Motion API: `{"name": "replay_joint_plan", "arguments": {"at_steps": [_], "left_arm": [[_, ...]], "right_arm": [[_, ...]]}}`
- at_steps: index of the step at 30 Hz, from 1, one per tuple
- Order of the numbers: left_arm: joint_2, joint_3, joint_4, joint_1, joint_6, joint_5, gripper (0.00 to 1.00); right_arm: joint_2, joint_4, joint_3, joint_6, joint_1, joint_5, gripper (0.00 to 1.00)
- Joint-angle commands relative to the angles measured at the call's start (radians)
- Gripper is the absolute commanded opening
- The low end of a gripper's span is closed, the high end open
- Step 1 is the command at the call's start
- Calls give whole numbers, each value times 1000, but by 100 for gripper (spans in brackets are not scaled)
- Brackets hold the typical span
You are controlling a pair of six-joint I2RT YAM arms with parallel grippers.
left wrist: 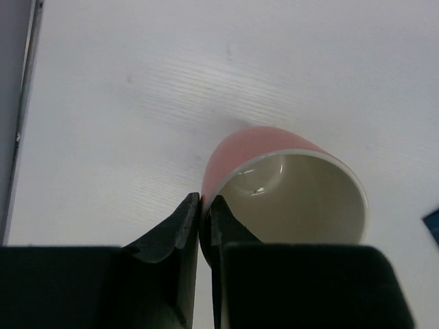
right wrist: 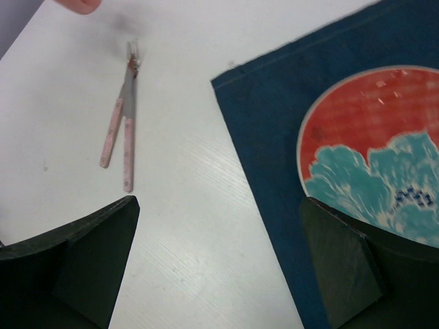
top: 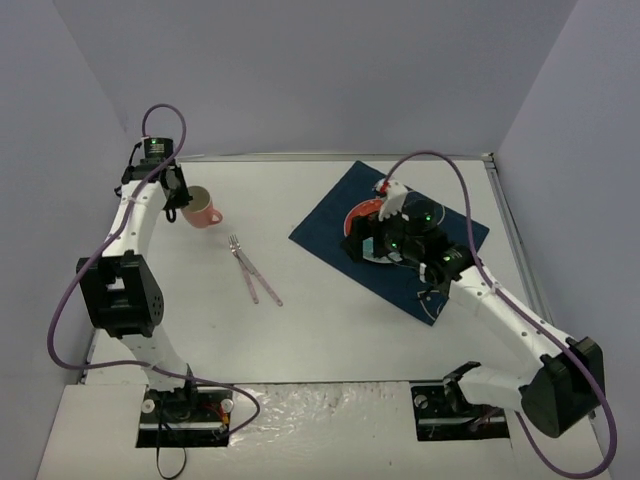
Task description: Set the dinner table for one person
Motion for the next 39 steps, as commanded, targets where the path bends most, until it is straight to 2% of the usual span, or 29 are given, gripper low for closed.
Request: {"name": "replay_joint_plan", "arguments": {"at_steps": [1, 5, 9, 16, 29, 39], "left_arm": [[-137, 95, -35, -170, 11, -71, 0], [-144, 95, -55, -262, -19, -83, 0], [-134, 96, -65, -343, -35, -99, 0], [-138, 70, -47, -417, -59, -77, 0], [-177, 12, -24, -426, -62, -54, 0], [-193, -4, -13, -421, -67, -48, 0]], "right_arm": [[127, 38, 166, -87, 119, 104, 99], [244, 24, 284, -132, 219, 188, 95], [372, 16, 388, -155, 269, 210, 90], [539, 12, 524, -193, 335, 248, 77], [720, 0, 710, -215, 401, 292, 55], [776, -9, 760, -209, 407, 277, 47]]}}
